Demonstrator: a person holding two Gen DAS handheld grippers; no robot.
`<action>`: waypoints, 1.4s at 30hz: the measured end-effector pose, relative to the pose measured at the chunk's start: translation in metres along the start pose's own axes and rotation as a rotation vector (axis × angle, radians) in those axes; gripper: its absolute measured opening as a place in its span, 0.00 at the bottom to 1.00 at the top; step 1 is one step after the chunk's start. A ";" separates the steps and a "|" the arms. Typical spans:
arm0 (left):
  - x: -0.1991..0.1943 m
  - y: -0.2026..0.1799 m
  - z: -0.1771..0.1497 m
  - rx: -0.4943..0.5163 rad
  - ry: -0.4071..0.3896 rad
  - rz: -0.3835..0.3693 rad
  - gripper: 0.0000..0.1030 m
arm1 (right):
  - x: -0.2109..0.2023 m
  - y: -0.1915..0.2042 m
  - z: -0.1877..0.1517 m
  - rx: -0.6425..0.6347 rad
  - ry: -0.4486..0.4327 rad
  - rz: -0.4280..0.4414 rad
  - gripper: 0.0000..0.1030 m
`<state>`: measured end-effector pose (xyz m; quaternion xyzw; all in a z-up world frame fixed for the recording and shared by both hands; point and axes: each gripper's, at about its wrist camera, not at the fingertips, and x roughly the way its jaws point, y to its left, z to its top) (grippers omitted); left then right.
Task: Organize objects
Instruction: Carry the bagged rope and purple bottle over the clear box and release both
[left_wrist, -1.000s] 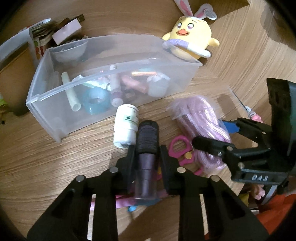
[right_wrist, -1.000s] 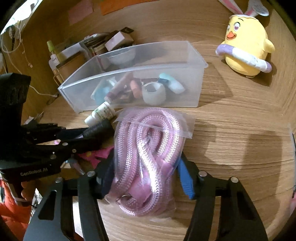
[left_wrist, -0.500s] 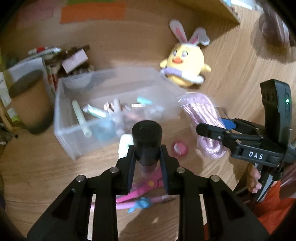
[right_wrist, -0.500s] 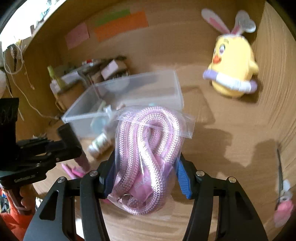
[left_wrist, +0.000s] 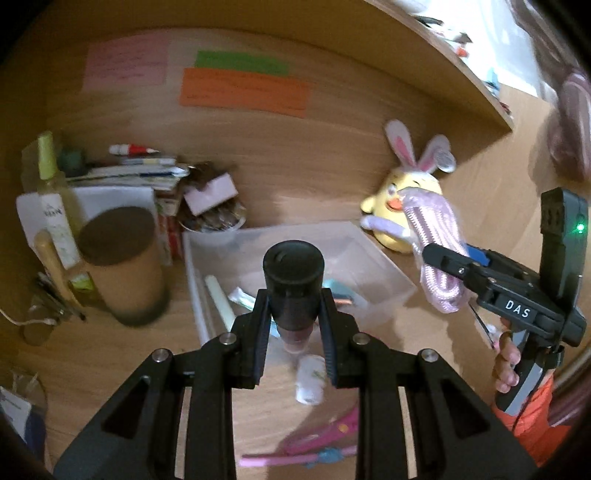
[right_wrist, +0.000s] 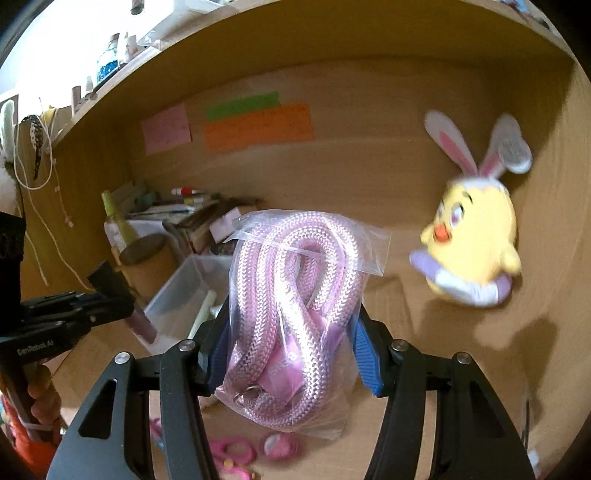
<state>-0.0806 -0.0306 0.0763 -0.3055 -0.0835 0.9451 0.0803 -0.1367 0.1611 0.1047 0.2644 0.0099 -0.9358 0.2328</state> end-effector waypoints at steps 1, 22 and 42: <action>0.003 0.003 0.003 -0.004 -0.001 0.013 0.24 | 0.005 0.002 0.006 -0.012 -0.004 -0.003 0.52; 0.076 0.020 -0.009 0.009 0.193 0.058 0.24 | 0.122 0.038 -0.009 -0.115 0.216 -0.001 0.52; 0.017 0.015 -0.004 0.000 0.049 0.094 0.80 | 0.079 0.033 -0.013 -0.127 0.210 0.025 0.74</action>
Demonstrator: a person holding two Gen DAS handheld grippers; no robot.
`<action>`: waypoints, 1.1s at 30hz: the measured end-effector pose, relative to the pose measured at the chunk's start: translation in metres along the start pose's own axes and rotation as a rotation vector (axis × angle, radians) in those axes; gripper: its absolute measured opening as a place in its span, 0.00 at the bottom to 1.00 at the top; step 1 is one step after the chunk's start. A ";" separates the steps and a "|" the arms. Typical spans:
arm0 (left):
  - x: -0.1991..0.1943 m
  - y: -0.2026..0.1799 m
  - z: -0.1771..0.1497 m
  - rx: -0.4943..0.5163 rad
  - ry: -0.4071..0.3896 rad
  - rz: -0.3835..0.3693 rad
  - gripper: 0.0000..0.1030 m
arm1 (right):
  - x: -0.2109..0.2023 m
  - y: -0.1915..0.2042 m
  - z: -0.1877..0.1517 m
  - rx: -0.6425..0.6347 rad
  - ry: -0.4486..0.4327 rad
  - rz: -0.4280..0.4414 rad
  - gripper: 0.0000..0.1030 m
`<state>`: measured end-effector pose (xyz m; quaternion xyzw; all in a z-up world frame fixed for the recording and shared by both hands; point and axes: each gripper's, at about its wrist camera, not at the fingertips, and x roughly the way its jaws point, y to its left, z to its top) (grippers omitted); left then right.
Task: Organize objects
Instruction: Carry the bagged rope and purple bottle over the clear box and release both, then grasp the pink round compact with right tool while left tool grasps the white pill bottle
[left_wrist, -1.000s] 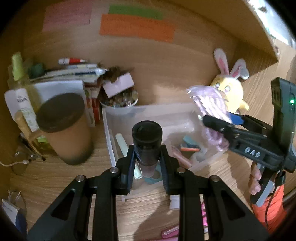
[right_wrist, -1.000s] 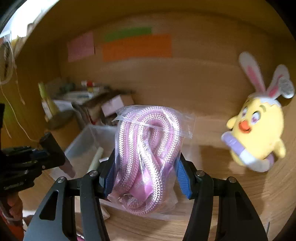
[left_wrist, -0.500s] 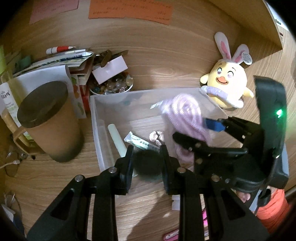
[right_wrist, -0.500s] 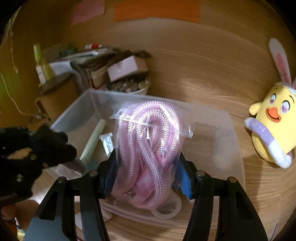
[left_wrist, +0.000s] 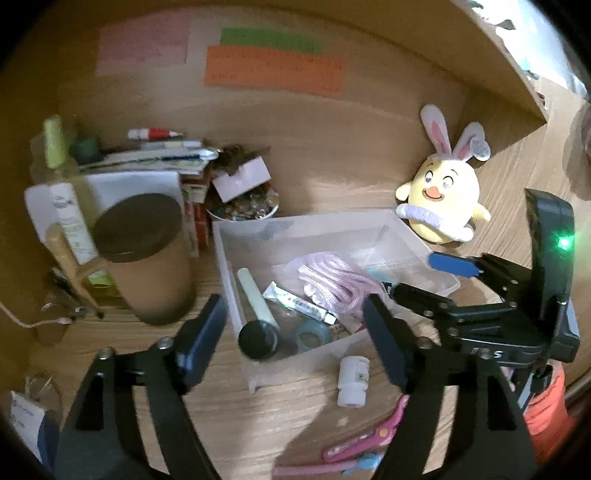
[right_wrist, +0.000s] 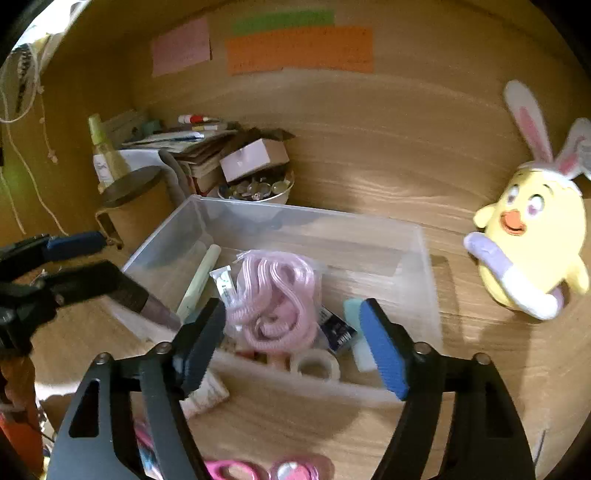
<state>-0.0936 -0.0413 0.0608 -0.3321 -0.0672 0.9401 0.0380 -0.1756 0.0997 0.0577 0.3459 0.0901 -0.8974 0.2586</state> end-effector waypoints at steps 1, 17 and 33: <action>-0.005 -0.001 -0.003 0.003 -0.008 0.007 0.83 | -0.007 -0.001 -0.003 -0.002 -0.012 -0.007 0.75; 0.012 -0.021 -0.064 0.031 0.150 -0.021 0.88 | -0.031 -0.021 -0.093 0.030 0.092 -0.046 0.76; 0.067 -0.050 -0.063 0.125 0.285 -0.070 0.57 | -0.011 -0.014 -0.105 0.055 0.183 0.037 0.32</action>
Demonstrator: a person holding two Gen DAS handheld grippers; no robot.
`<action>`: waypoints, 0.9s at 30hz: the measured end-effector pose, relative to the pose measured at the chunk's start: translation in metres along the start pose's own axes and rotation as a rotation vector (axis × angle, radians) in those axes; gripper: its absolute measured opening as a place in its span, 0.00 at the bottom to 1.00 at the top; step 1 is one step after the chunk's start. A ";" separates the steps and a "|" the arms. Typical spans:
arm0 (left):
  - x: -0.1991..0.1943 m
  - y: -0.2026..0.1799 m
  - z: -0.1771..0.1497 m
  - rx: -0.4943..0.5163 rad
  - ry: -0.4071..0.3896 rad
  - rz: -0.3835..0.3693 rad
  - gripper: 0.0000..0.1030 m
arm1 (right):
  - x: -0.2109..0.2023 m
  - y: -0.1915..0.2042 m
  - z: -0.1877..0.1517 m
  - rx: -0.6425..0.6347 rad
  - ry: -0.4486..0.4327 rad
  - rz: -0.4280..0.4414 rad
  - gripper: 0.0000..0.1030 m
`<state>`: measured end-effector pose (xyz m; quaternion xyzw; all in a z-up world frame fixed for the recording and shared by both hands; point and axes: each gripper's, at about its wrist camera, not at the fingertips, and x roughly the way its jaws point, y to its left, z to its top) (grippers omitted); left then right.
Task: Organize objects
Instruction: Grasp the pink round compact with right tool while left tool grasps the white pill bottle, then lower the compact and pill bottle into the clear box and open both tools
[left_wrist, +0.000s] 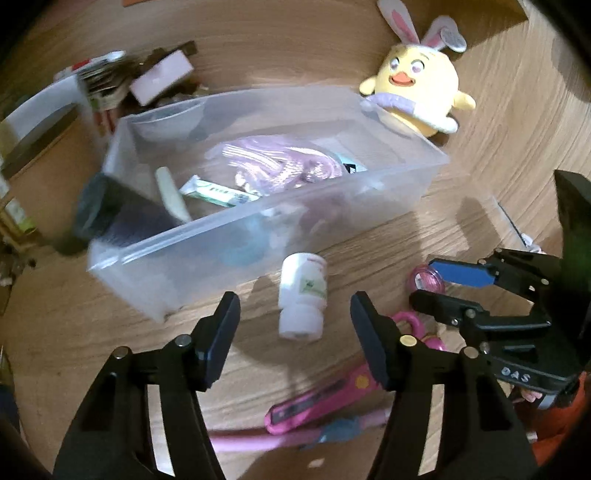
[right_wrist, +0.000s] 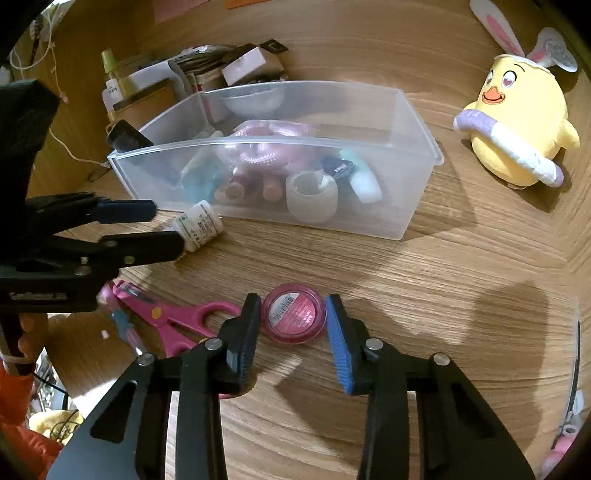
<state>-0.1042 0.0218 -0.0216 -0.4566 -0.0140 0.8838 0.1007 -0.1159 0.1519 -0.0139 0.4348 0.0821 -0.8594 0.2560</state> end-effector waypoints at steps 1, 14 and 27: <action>0.004 -0.002 0.002 0.007 0.010 0.002 0.54 | 0.000 0.000 -0.001 0.001 -0.003 0.001 0.32; 0.015 -0.004 -0.002 -0.001 0.014 -0.025 0.28 | -0.023 -0.014 0.006 0.046 -0.094 -0.006 0.32; -0.035 -0.013 0.006 -0.006 -0.131 -0.036 0.28 | -0.053 -0.008 0.031 0.029 -0.227 -0.009 0.32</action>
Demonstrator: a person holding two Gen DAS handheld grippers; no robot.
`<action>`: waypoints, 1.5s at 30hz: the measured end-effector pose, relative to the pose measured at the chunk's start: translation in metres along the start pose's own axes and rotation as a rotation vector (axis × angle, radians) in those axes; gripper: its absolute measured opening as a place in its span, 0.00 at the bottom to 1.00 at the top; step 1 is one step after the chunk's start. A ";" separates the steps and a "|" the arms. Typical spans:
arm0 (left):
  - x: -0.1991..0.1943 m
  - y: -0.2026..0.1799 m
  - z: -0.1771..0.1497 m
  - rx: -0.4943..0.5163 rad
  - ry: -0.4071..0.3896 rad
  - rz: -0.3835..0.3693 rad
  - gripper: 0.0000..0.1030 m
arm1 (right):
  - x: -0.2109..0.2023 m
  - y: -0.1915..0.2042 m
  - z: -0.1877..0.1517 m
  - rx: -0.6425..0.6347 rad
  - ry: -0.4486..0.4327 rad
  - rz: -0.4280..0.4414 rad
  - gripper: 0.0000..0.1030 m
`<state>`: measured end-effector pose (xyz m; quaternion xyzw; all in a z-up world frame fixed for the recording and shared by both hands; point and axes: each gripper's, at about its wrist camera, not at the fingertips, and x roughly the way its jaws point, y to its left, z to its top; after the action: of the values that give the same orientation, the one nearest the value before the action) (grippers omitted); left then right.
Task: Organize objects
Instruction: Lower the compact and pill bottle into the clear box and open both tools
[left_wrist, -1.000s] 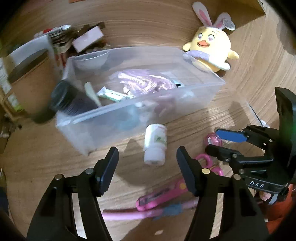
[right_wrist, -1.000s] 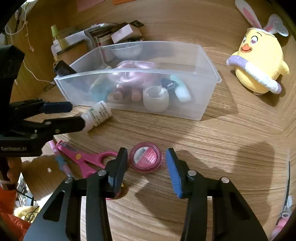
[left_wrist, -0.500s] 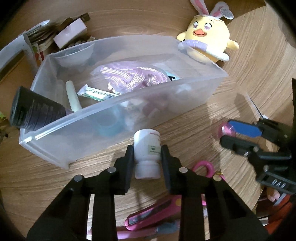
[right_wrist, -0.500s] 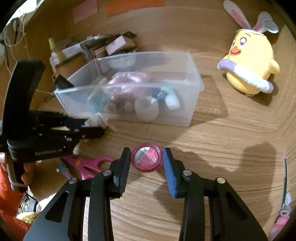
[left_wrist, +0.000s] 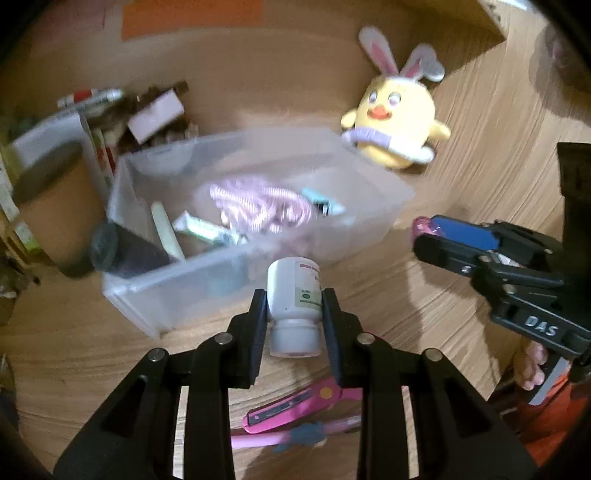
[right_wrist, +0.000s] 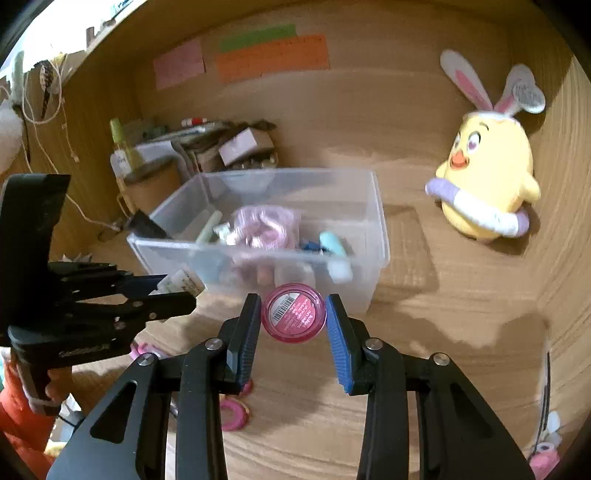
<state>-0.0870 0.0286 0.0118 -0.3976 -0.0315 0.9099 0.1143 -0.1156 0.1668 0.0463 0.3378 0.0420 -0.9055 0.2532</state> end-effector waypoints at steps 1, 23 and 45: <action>-0.005 0.000 0.003 0.000 -0.017 -0.002 0.28 | -0.001 0.001 0.002 -0.001 -0.009 0.001 0.32; 0.009 0.028 0.058 -0.056 -0.073 0.085 0.28 | 0.060 -0.004 0.051 0.029 0.009 -0.050 0.32; 0.005 0.021 0.056 -0.009 -0.076 0.109 0.42 | 0.063 0.000 0.045 0.018 0.028 -0.031 0.44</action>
<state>-0.1349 0.0112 0.0431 -0.3643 -0.0182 0.9291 0.0615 -0.1826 0.1288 0.0409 0.3522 0.0428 -0.9049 0.2353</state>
